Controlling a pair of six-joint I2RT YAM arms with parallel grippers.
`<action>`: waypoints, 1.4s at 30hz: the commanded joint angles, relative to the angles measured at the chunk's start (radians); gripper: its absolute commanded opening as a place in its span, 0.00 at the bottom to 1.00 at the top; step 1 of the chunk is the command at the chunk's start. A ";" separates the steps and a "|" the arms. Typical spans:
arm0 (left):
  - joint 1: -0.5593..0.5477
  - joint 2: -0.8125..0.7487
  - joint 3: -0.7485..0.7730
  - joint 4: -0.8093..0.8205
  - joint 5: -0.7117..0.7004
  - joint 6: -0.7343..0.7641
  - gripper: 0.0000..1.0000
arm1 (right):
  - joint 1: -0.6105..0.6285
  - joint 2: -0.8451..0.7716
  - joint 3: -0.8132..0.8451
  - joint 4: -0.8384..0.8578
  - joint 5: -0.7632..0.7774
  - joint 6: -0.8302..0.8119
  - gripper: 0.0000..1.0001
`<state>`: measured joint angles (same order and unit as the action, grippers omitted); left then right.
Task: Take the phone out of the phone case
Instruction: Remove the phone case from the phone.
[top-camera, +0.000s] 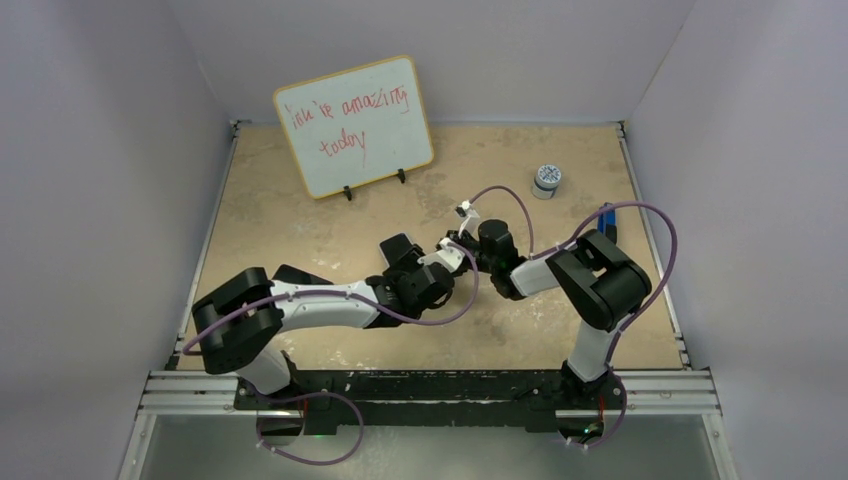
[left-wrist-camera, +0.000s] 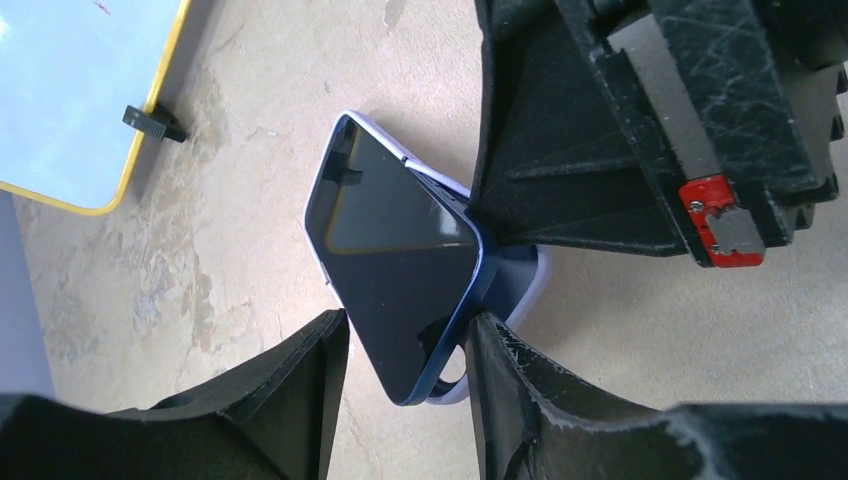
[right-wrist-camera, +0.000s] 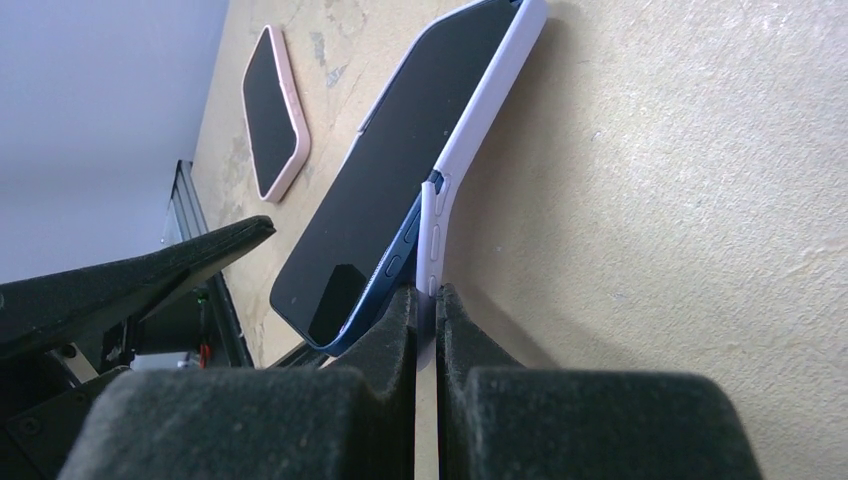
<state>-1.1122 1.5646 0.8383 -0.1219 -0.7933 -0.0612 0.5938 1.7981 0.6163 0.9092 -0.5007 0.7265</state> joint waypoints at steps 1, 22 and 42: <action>0.014 0.034 0.032 0.028 -0.113 0.085 0.47 | 0.003 0.008 0.021 0.068 -0.098 0.014 0.00; 0.006 0.119 0.079 0.004 -0.116 0.115 0.05 | 0.002 0.024 0.019 0.086 -0.103 0.035 0.00; -0.037 -0.348 -0.090 0.052 0.054 0.095 0.00 | -0.011 0.000 0.014 -0.019 0.045 -0.041 0.00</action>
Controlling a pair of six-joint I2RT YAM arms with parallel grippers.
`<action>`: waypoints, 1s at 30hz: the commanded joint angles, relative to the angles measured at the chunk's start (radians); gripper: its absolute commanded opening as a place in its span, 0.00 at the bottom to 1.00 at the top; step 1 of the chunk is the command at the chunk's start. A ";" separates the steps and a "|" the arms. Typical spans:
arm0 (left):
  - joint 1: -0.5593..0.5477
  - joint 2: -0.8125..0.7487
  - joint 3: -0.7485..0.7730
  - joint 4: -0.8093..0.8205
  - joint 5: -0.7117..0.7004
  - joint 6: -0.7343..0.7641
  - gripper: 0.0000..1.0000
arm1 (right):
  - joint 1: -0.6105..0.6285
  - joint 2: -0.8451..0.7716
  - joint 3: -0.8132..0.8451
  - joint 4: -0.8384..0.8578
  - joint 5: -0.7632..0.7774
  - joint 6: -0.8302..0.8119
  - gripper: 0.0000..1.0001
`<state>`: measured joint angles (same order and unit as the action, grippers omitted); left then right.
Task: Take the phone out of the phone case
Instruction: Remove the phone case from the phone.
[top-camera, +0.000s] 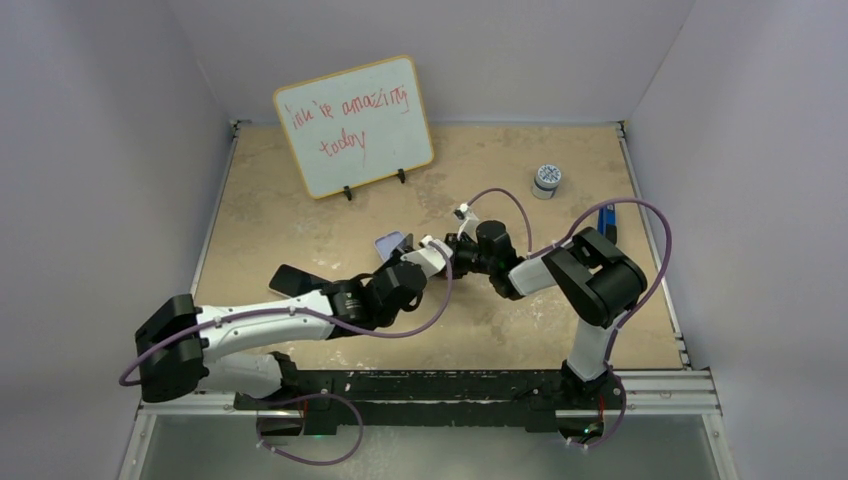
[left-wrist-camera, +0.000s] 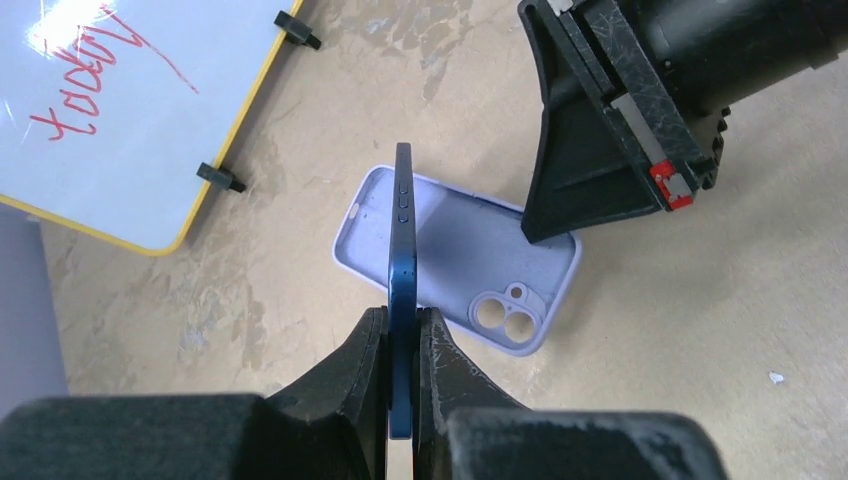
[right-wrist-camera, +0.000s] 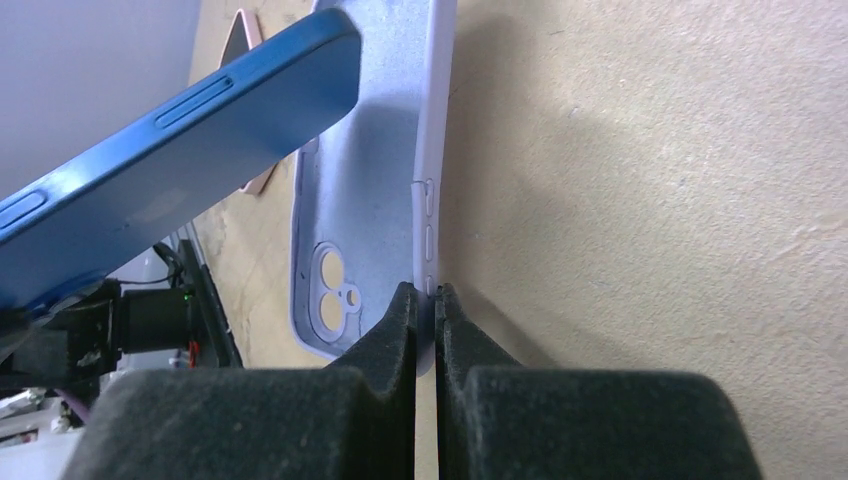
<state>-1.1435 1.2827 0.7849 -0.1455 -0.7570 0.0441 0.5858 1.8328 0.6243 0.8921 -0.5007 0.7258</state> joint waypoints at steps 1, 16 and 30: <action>-0.005 -0.084 -0.044 0.077 0.014 -0.011 0.00 | -0.005 -0.042 0.005 -0.014 0.059 -0.049 0.00; -0.005 -0.317 -0.192 0.226 0.023 0.038 0.00 | -0.199 -0.222 -0.110 -0.120 0.307 -0.065 0.00; -0.005 -0.254 -0.222 0.298 0.050 0.091 0.00 | -0.306 -0.272 -0.123 -0.242 0.442 -0.034 0.00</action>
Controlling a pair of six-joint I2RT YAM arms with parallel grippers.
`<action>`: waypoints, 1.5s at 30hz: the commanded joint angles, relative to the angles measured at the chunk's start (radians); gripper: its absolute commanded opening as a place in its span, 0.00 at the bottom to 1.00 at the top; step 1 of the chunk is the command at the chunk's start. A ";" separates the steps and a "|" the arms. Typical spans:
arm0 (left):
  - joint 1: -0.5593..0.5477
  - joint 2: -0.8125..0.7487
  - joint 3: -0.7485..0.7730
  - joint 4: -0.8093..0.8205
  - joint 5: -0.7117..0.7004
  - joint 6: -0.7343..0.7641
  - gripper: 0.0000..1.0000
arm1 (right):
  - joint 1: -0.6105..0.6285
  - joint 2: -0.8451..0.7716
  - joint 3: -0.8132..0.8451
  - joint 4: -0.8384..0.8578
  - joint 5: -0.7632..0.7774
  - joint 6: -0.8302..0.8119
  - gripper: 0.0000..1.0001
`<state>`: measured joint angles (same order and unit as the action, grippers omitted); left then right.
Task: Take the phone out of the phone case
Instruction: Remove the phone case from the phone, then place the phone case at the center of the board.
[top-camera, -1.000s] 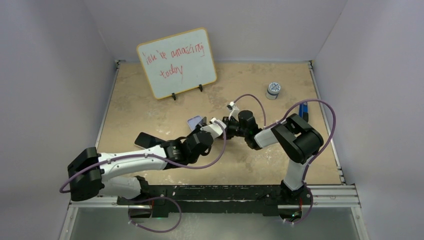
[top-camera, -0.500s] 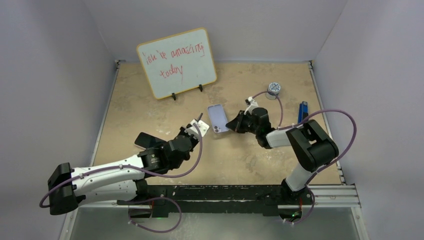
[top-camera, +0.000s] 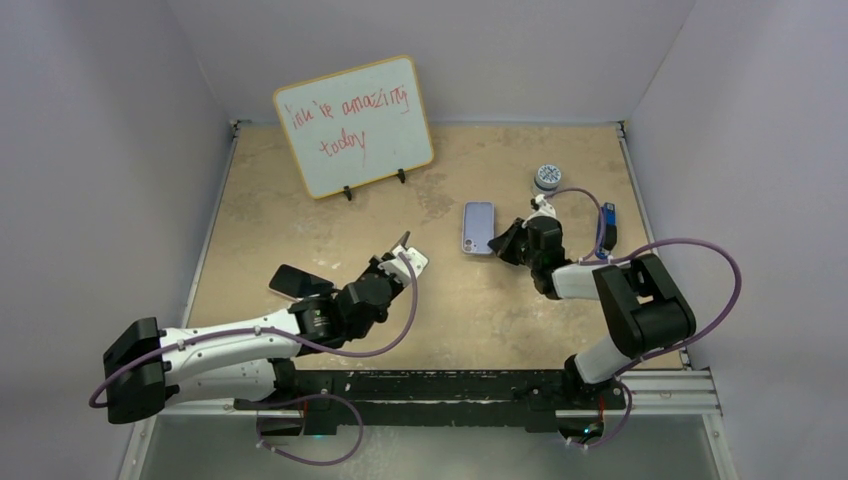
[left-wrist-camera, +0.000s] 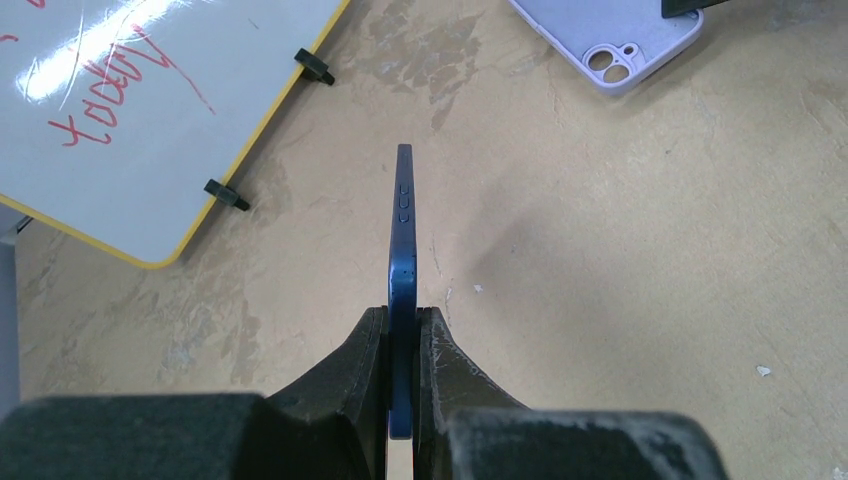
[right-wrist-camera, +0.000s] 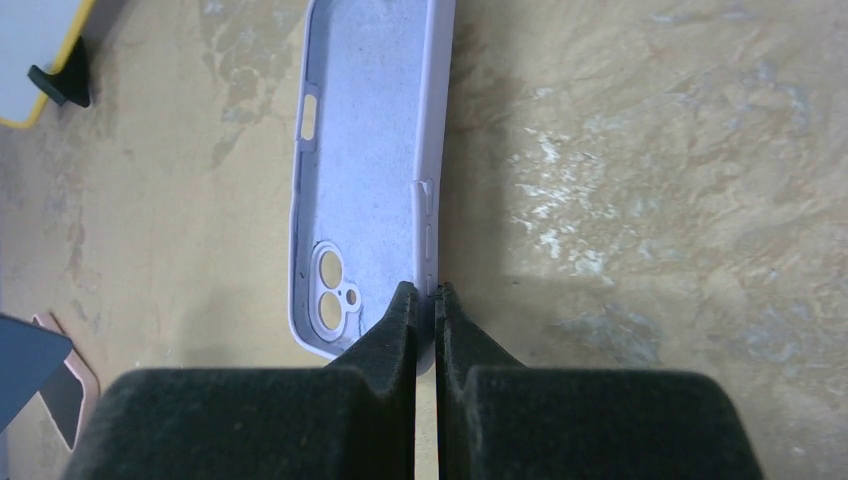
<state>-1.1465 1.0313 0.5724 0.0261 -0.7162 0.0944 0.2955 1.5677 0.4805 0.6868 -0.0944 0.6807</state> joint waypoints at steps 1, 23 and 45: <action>-0.002 0.001 -0.012 0.134 0.020 0.046 0.00 | -0.017 0.001 0.023 -0.037 0.028 0.012 0.00; -0.042 0.100 -0.162 0.496 0.108 0.346 0.00 | -0.015 -0.112 0.003 0.034 -0.142 0.045 0.59; -0.062 0.590 -0.204 1.332 0.049 0.904 0.00 | 0.086 0.092 0.034 0.473 -0.556 0.272 0.99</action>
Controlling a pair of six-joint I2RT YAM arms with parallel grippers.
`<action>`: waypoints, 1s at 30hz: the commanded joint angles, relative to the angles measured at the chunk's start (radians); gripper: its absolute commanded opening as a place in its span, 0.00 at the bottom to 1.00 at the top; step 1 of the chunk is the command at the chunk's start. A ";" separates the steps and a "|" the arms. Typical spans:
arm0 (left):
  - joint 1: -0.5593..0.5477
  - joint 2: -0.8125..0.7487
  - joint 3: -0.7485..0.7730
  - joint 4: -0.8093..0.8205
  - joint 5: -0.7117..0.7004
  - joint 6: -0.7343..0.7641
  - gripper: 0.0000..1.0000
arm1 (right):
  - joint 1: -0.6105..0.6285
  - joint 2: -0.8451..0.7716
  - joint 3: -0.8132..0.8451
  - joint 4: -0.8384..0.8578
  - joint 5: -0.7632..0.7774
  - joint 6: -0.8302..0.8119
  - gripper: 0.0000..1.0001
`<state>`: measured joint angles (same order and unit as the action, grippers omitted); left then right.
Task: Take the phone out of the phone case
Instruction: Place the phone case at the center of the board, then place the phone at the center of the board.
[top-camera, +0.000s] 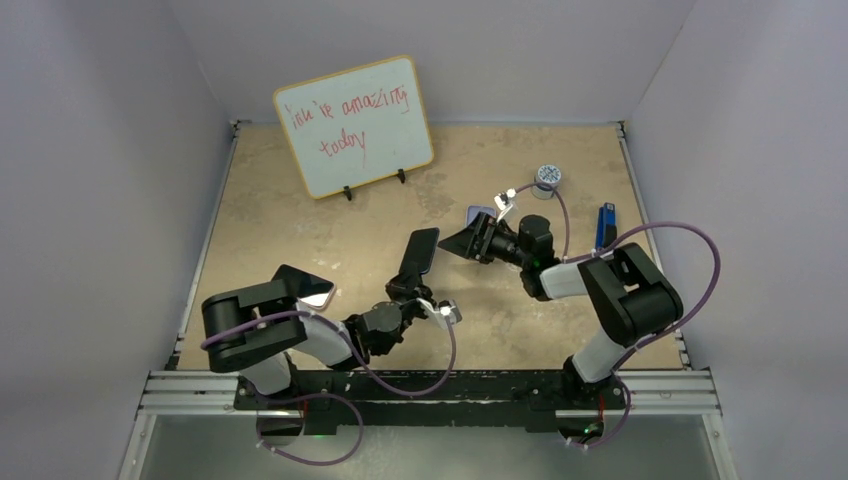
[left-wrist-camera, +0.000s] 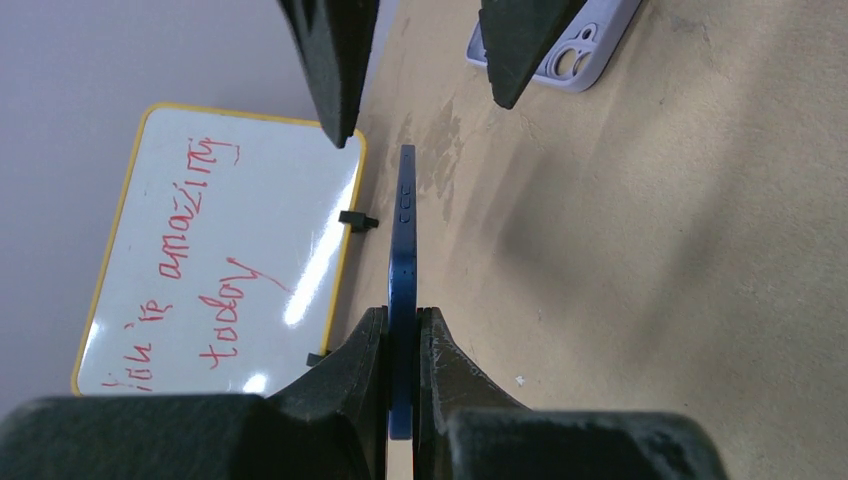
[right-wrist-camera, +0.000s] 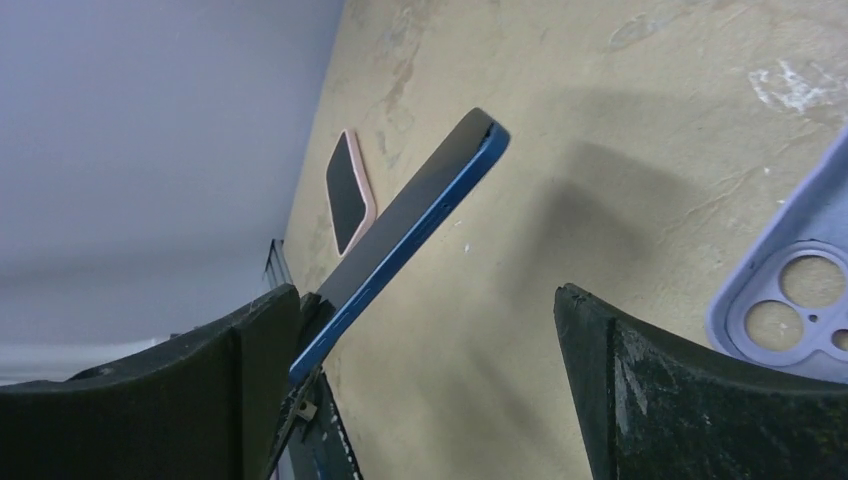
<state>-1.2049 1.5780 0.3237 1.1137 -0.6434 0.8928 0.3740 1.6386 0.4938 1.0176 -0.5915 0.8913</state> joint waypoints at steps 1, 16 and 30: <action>-0.004 0.051 0.049 0.249 -0.025 0.111 0.00 | 0.008 0.031 0.019 0.157 -0.064 0.071 0.99; -0.027 0.182 0.076 0.417 -0.033 0.244 0.00 | 0.046 0.095 0.017 0.277 -0.077 0.121 0.77; -0.088 0.387 0.156 0.667 -0.103 0.420 0.00 | 0.049 0.176 0.027 0.373 -0.120 0.208 0.54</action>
<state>-1.2808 1.9789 0.4416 1.4738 -0.7483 1.2869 0.4168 1.8099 0.4938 1.2888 -0.6590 1.0615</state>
